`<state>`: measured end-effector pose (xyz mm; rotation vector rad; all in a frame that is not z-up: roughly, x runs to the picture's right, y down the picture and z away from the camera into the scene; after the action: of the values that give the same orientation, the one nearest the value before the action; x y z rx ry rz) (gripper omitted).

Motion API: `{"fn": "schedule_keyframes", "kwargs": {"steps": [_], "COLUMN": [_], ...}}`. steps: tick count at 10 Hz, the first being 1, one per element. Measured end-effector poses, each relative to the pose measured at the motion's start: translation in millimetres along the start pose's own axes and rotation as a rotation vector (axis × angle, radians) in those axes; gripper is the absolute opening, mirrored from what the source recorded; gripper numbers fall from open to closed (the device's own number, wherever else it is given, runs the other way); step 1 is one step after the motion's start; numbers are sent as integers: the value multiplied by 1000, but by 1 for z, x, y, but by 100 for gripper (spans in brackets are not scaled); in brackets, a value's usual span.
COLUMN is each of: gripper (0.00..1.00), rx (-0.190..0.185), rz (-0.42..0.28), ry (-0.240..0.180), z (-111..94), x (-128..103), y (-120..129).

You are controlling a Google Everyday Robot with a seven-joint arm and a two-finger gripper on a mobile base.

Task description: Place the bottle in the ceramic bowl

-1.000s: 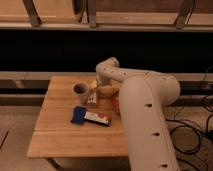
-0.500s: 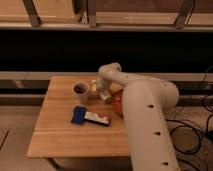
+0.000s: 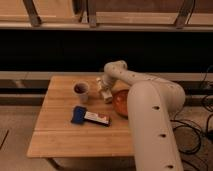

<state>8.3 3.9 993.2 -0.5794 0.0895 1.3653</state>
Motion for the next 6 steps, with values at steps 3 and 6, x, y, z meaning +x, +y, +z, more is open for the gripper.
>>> {"fn": "schedule_keyframes", "kwargs": {"steps": [3, 6], "gripper": [0, 0], "rx": [101, 227], "rz": [46, 82], "ry": [-56, -109], "z": [-49, -107], "x": [-5, 0], "y": [-47, -76]}}
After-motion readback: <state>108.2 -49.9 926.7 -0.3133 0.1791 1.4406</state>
